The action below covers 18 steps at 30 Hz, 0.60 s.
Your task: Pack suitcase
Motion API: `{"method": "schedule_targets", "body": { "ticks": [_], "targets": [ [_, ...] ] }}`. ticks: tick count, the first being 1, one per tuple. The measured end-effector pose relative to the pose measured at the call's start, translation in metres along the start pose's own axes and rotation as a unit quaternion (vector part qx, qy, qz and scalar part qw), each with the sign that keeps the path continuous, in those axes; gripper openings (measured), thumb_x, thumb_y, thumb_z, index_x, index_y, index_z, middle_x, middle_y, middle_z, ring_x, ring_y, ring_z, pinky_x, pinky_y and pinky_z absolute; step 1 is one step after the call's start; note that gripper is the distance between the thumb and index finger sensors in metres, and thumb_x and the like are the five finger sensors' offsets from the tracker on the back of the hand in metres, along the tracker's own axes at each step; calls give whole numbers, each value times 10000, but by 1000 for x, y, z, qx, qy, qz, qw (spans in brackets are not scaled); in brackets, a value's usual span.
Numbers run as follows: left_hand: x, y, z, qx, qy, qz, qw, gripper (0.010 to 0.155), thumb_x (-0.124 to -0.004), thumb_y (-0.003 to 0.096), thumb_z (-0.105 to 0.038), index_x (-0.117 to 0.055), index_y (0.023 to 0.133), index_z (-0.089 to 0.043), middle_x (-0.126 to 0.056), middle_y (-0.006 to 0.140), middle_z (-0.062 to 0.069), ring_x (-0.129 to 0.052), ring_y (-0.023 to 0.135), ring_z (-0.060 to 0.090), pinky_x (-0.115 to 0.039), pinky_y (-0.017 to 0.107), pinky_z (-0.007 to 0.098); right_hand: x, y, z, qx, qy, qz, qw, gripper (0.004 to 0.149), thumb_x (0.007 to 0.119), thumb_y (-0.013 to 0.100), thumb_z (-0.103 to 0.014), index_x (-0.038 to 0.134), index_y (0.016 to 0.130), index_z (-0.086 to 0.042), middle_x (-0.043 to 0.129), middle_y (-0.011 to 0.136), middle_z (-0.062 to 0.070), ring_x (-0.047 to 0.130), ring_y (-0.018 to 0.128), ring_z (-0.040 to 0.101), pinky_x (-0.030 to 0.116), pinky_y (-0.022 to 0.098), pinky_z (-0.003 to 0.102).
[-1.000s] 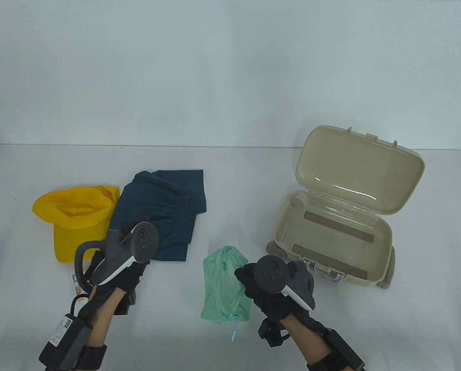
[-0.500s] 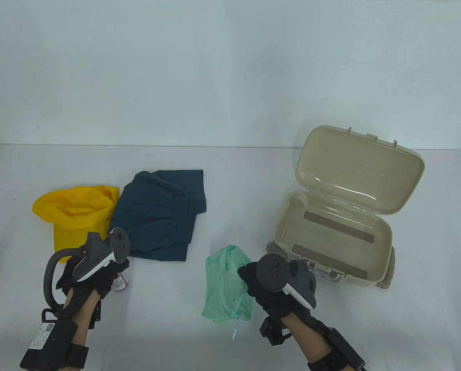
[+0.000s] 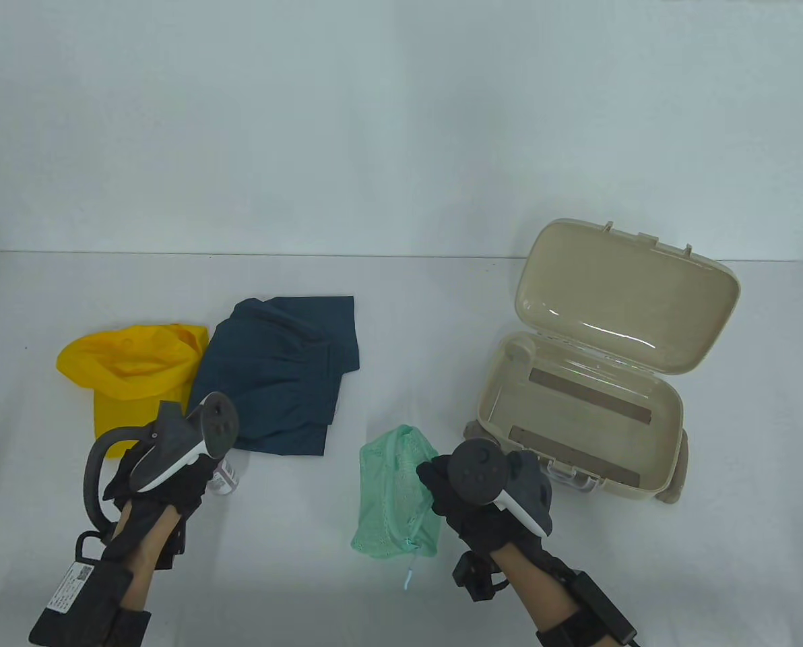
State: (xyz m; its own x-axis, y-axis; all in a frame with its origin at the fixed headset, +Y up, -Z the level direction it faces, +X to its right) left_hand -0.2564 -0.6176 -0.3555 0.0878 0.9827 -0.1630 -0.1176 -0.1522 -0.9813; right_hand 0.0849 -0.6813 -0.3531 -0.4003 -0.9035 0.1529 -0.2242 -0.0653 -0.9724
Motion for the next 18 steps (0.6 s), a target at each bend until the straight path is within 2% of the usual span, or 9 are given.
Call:
{"method": "schedule_targets", "body": {
  "ticks": [6, 9, 13, 18],
  "targets": [
    [56, -30, -35, -91, -105, -74, 988, 596, -752, 493, -462, -737, 966, -101, -978, 740, 61, -1068, 455, 169, -925, 379, 301, 2, 0, 1, 4, 16, -16, 1000, 485, 607, 564, -465, 875, 774, -121, 1008, 456, -91, 1026, 347, 99, 882, 326, 325],
    [69, -43, -56, -134, -148, -103, 974, 596, -754, 493, -463, -737, 966, -100, -976, 739, 61, -1069, 456, 164, -927, 379, 294, 3, 0, 1, 5, 26, -22, 999, 486, 606, 566, -462, 872, 779, -116, 1008, 459, -89, 1027, 347, 98, 882, 325, 325],
    [70, -54, -82, -175, -182, -130, 959, 595, -756, 491, -464, -732, 966, -106, -973, 741, 59, -1070, 460, 161, -930, 382, 288, 4, 1, 2, 5, 36, -28, 999, 487, 605, 568, -460, 869, 786, -113, 1008, 462, -88, 1027, 349, 99, 882, 325, 325],
    [61, -60, -112, -206, -211, -162, 941, 592, -755, 490, -466, -728, 965, -114, -968, 743, 56, -1069, 465, 155, -934, 385, 281, 6, 1, 1, 3, 44, -34, 998, 488, 604, 568, -459, 868, 788, -111, 1009, 462, -89, 1027, 350, 98, 883, 325, 324]
  ]
}}
Point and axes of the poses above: the tracker on the back of each hand, its own z axis roughly to the little-finger side, its own y axis roughly from the wrist to the fingertips, x = y × z, the point moved 5 cm from there along y, roughly from the wrist to the fingertips
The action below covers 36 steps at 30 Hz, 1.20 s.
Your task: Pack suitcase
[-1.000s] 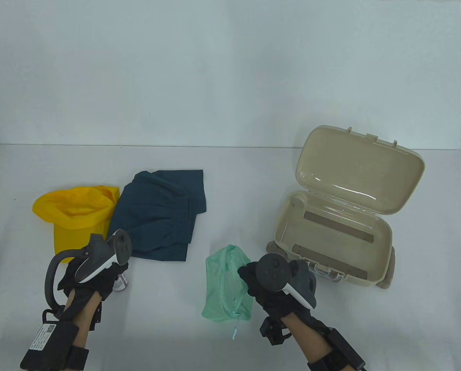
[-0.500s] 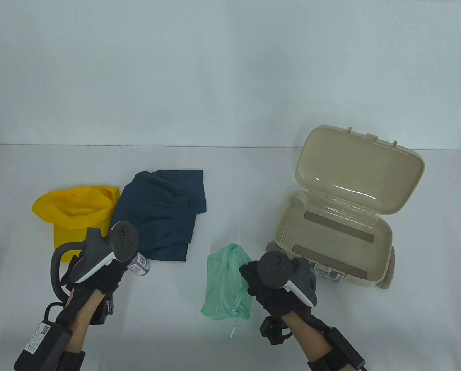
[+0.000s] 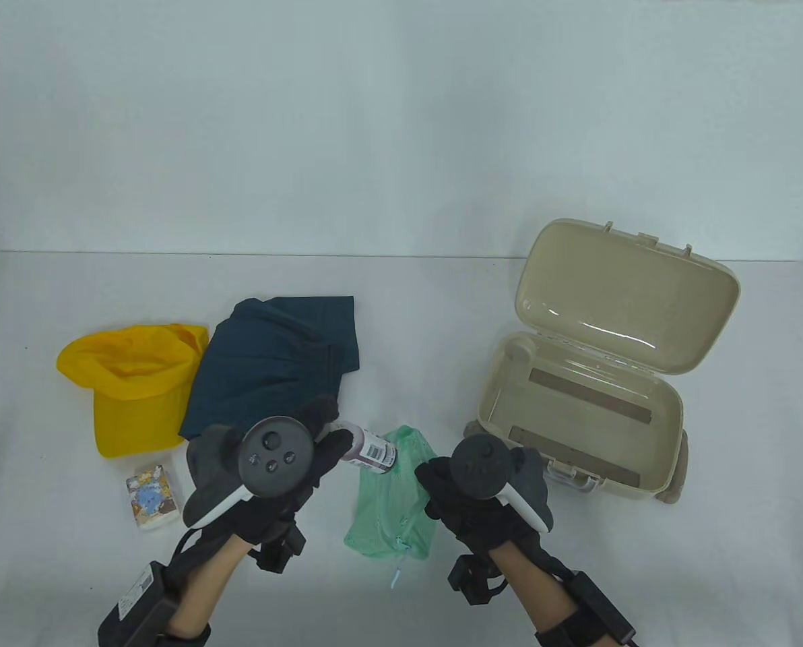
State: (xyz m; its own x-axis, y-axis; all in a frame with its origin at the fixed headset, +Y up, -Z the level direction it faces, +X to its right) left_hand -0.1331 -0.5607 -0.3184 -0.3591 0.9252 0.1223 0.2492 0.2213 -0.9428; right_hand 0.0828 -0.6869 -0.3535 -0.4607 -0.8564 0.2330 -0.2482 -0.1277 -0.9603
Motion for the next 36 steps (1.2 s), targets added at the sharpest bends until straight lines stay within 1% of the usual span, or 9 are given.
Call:
{"method": "schedule_targets", "body": {
  "ticks": [4, 9, 16, 18, 23, 27, 30, 33, 36],
  "targets": [
    [-14, 1, -8, -16, 5, -16, 1000, 589, -752, 488, -467, -718, 968, -129, -960, 757, 47, -1067, 484, 153, -936, 400, 277, 1, 1, 1, 0, 9, -7, 1000, 487, 604, 569, -457, 866, 790, -111, 1008, 465, -89, 1028, 351, 96, 884, 325, 322],
    [-35, 4, -6, -22, 15, 14, 1000, 588, -754, 486, -465, -709, 975, -141, -952, 772, 46, -1065, 503, 158, -935, 417, 281, 2, 5, 8, 16, 24, -20, 999, 481, 617, 564, -446, 854, 804, -103, 1003, 478, -85, 1025, 359, 96, 882, 330, 321],
    [-67, 6, -14, -69, 52, 106, 991, 587, -761, 484, -461, -712, 980, -152, -949, 787, 44, -1062, 524, 170, -930, 437, 296, 3, 5, 8, 14, 27, -17, 999, 482, 608, 566, -455, 844, 814, -118, 998, 490, -94, 1022, 372, 92, 880, 340, 317],
    [-77, 8, -22, -88, 81, 134, 984, 586, -761, 483, -459, -712, 982, -156, -948, 792, 44, -1061, 530, 171, -929, 441, 299, 3, 5, 6, 13, 24, -16, 999, 482, 607, 565, -457, 842, 817, -120, 997, 494, -95, 1022, 375, 92, 880, 343, 317],
    [-112, 12, -42, -141, 123, 236, 954, 586, -761, 484, -448, -701, 994, -165, -943, 806, 46, -1058, 545, 174, -926, 455, 299, 5, 5, 4, 3, 22, -20, 1000, 482, 610, 562, -461, 839, 822, -126, 996, 500, -95, 1021, 384, 91, 879, 351, 317],
    [-136, 17, -45, -144, 136, 286, 937, 584, -756, 489, -441, -698, 997, -159, -935, 817, 51, -1053, 558, 182, -922, 464, 308, 7, 5, 3, 3, 15, -24, 1000, 482, 615, 560, -458, 838, 825, -123, 996, 504, -90, 1021, 388, 96, 878, 354, 321],
    [-149, 24, -40, -133, 124, 316, 931, 581, -741, 495, -439, -687, 1003, -162, -927, 823, 49, -1048, 564, 176, -919, 470, 307, 10, 6, 2, 3, -6, -27, 1000, 482, 621, 558, -455, 837, 828, -120, 997, 510, -85, 1021, 395, 106, 874, 360, 330],
    [-151, 32, -31, -111, 78, 322, 937, 582, -736, 500, -425, -685, 1015, -157, -928, 823, 62, -1046, 565, 180, -915, 470, 312, 9, 8, 2, 3, -36, -12, 999, 480, 628, 552, -456, 835, 833, -126, 996, 519, -83, 1021, 405, 107, 873, 369, 332],
    [-153, 37, -25, -95, 68, 300, 947, 585, -724, 500, -410, -688, 1027, -161, -937, 809, 66, -1050, 550, 167, -919, 460, 303, 8, 8, 2, 1, -37, -10, 999, 478, 633, 548, -454, 829, 842, -132, 993, 528, -83, 1020, 414, 108, 872, 376, 333]
  ]
}}
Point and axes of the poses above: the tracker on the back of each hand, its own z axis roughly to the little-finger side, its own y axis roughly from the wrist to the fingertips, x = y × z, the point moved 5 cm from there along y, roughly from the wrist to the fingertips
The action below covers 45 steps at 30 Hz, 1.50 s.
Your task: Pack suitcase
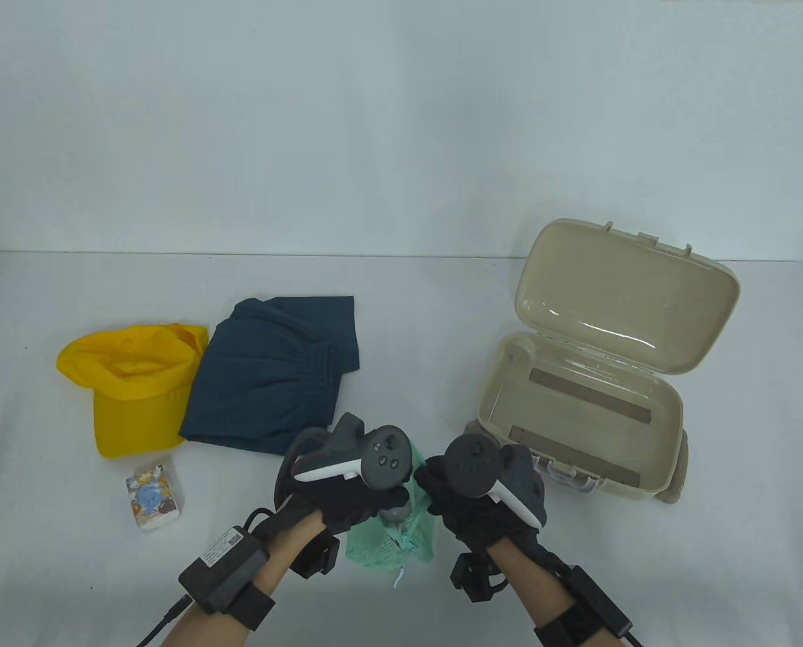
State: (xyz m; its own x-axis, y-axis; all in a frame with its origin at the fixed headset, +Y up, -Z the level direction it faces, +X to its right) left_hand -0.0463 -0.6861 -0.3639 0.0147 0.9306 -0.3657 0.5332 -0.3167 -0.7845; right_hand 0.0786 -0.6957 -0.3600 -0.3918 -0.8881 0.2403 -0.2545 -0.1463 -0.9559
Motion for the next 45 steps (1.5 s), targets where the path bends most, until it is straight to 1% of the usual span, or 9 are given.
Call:
{"method": "schedule_targets", "body": {
  "ticks": [8, 14, 20, 25, 28, 31, 36, 40, 45],
  "targets": [
    [-9, 17, 13, 42, -29, -65, 997, 527, -739, 488, -392, -747, 989, -227, -982, 749, 40, -1069, 493, 120, -930, 423, 282, -3, 0, 0, -1, -8, 14, 1000, 481, 641, 542, -454, 826, 846, -132, 992, 535, -83, 1018, 423, 109, 871, 383, 334],
    [-4, 13, 27, 31, -129, -50, 990, 494, -749, 499, -363, -766, 975, -233, -975, 814, 7, -1065, 517, 118, -918, 447, 303, -6, 0, 3, 0, 3, 16, 1000, 479, 640, 542, -454, 826, 847, -135, 992, 536, -83, 1018, 424, 109, 871, 384, 334],
    [28, -21, 62, 69, -123, -87, 986, 498, -754, 496, -388, -774, 967, -229, -976, 796, -8, -1062, 514, 120, -915, 442, 305, -10, -1, 5, -1, 11, 24, 1000, 479, 635, 544, -457, 824, 848, -139, 991, 539, -85, 1017, 427, 109, 870, 387, 333],
    [45, -68, 124, 177, -76, -111, 975, 498, -747, 497, -418, -773, 972, -270, -964, 824, 0, -1052, 549, 137, -899, 461, 330, -10, -1, 4, -2, 11, 23, 1000, 479, 635, 545, -460, 825, 846, -140, 991, 539, -86, 1018, 427, 110, 870, 387, 333],
    [46, -104, 171, 281, -34, -129, 950, 524, -748, 492, -439, -764, 984, -260, -951, 847, 27, -1046, 562, 157, -892, 463, 344, -9, -1, 4, -4, 9, 22, 1000, 478, 634, 545, -462, 825, 845, -142, 991, 538, -86, 1018, 427, 110, 870, 386, 334],
    [35, -128, 207, 356, -26, -115, 927, 559, -743, 492, -459, -734, 1012, -256, -936, 869, 38, -1039, 575, 167, -888, 463, 349, -9, -1, 3, -4, 8, 21, 1000, 479, 634, 545, -463, 826, 845, -142, 992, 538, -86, 1018, 426, 112, 870, 387, 335],
    [-2, -154, 257, 447, -34, -62, 892, 579, -741, 491, -469, -724, 1026, -249, -934, 868, 63, -1031, 603, 198, -875, 475, 376, -8, -2, 2, -5, 5, 17, 1000, 480, 636, 544, -464, 826, 846, -143, 993, 538, -85, 1019, 428, 114, 869, 387, 337],
    [-33, -169, 287, 505, -67, -39, 859, 637, -739, 486, -483, -656, 1066, -236, -922, 870, 65, -1023, 614, 205, -870, 477, 379, -7, -2, 2, -4, 3, 14, 1000, 480, 637, 545, -463, 828, 846, -142, 994, 540, -82, 1019, 428, 117, 869, 387, 340],
    [-65, -179, 303, 537, -120, -11, 835, 667, -740, 482, -492, -619, 1086, -235, -915, 867, 64, -1013, 623, 227, -859, 487, 394, -6, -1, 2, -3, 0, 11, 1000, 480, 637, 544, -464, 827, 847, -144, 994, 540, -83, 1019, 428, 117, 869, 387, 340]
  ]
}}
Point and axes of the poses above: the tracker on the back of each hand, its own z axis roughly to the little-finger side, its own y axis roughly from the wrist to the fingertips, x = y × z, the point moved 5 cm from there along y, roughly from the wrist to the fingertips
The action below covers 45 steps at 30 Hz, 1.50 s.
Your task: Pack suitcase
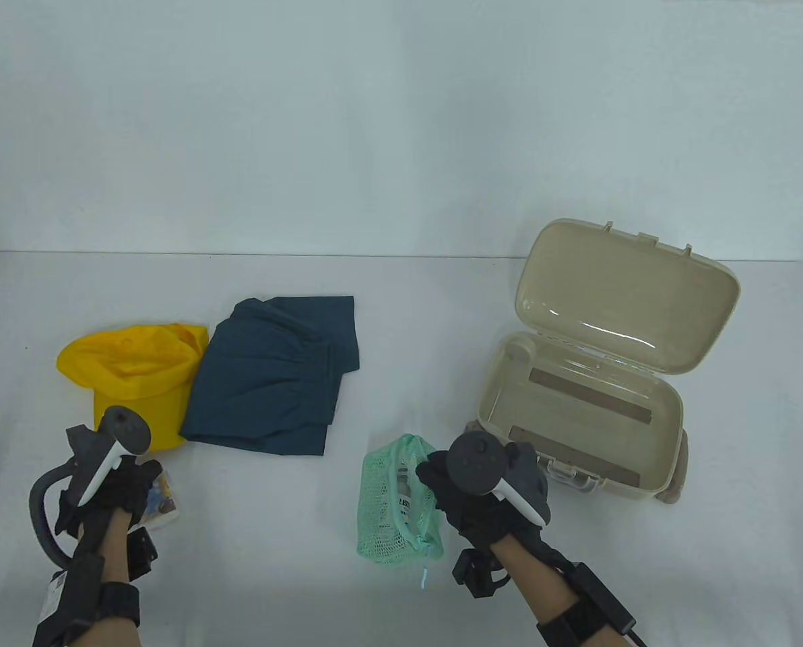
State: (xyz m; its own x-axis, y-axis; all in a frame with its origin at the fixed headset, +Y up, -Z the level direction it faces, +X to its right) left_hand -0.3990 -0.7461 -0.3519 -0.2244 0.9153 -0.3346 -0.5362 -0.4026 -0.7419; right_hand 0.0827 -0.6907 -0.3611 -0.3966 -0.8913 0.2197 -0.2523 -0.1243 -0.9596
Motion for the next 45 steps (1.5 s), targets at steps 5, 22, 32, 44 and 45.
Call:
{"method": "schedule_targets", "body": {
  "ticks": [5, 22, 32, 44, 45],
  "targets": [
    [-22, 9, 8, 9, -7, 67, 998, 698, -745, 472, -499, -592, 1092, -219, -899, 855, 56, -1012, 614, 213, -861, 479, 382, 1, 0, 0, 2, -3, -4, 1000, 478, 637, 545, -463, 827, 847, -144, 994, 540, -82, 1019, 430, 117, 869, 387, 341],
    [21, -13, -19, -76, -44, -2, 996, 539, -796, 475, -332, -693, 974, -157, -963, 742, 42, -1065, 496, 151, -921, 428, 306, -6, -2, 2, 9, 52, -3, 999, 480, 664, 540, -453, 806, 861, -126, 1002, 535, -83, 1024, 416, 103, 877, 374, 325],
    [76, -110, -126, -299, -189, -52, 934, 527, -806, 485, -346, -715, 959, -134, -983, 709, 52, -1079, 457, 144, -932, 391, 295, -9, -3, 5, 13, 90, -11, 996, 482, 672, 539, -457, 820, 845, -115, 1012, 522, -83, 1030, 402, 99, 884, 360, 320],
    [33, -178, -229, -388, -260, -14, 884, 522, -796, 493, -349, -694, 957, -133, -974, 720, 46, -1080, 472, 140, -934, 399, 289, -7, -2, 10, 14, 143, -36, 989, 494, 652, 552, -444, 823, 845, -85, 1022, 532, -70, 1038, 402, 104, 889, 354, 320],
    [28, -180, -235, -389, -240, -24, 889, 521, -796, 492, -347, -699, 954, -129, -974, 719, 47, -1080, 472, 142, -934, 399, 290, -7, -1, 11, 17, 154, -40, 987, 494, 648, 555, -441, 819, 848, -82, 1021, 535, -68, 1038, 404, 104, 888, 355, 319]
  ]
}}
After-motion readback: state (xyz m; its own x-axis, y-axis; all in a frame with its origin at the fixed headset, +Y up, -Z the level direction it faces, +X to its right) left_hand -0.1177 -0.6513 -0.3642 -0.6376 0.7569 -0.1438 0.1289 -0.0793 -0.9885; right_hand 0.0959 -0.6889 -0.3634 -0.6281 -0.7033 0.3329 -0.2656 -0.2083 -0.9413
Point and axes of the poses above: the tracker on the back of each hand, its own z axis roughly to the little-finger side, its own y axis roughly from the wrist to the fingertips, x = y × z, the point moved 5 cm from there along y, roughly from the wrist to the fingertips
